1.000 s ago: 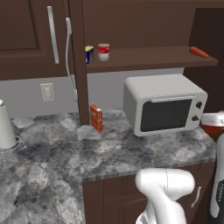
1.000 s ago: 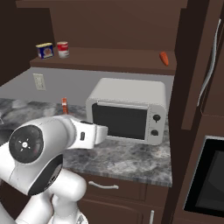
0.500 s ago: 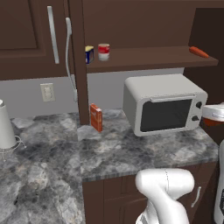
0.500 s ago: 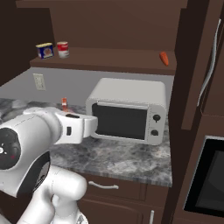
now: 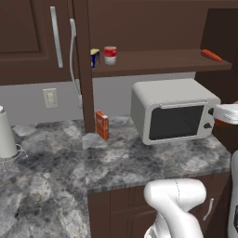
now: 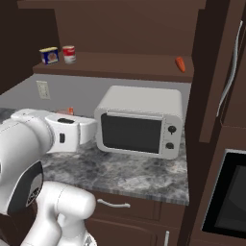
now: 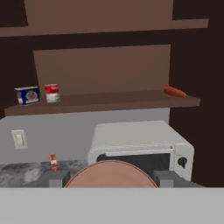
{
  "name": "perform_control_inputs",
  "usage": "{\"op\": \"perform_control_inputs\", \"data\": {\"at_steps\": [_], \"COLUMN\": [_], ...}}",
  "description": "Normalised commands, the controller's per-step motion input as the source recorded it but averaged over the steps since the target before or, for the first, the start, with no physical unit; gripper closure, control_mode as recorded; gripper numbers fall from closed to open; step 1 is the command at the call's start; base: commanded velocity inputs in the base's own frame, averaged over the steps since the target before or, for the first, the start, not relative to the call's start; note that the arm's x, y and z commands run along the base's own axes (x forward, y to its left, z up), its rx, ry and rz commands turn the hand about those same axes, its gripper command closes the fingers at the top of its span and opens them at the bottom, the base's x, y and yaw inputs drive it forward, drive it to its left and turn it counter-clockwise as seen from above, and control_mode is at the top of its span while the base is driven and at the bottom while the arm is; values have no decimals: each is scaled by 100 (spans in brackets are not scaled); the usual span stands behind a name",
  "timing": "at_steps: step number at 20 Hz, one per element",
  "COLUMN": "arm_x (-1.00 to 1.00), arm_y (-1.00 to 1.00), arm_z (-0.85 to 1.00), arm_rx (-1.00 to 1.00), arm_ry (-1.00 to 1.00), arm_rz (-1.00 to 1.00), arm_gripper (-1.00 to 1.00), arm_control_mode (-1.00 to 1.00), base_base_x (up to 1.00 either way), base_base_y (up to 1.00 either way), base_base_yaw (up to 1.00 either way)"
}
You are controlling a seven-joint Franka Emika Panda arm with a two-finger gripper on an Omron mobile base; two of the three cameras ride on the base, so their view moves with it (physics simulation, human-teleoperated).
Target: Pick the cans from the counter and place them in their designated side in the cabinet.
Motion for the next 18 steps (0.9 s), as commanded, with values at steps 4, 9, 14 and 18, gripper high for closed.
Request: {"op": "perform_control_inputs", "data": {"at_steps": [4, 9, 14, 18], "arm_x": [-6, -4, -9, -3], "arm_y": [15, 17, 14, 11], "arm_z": [30, 33, 22, 21], "arm_rx": [0, 0, 0, 0], "arm_ry": [0, 0, -3, -5], "arm_rz": [0, 0, 0, 0], "arm_gripper": [100, 100, 100, 100], "arm_control_mode": [-100, -100, -100, -100], "base_base_x": [0, 0, 0, 0], "base_base_y": [0, 0, 0, 0], "base_base_yaw": [0, 0, 0, 0]}}
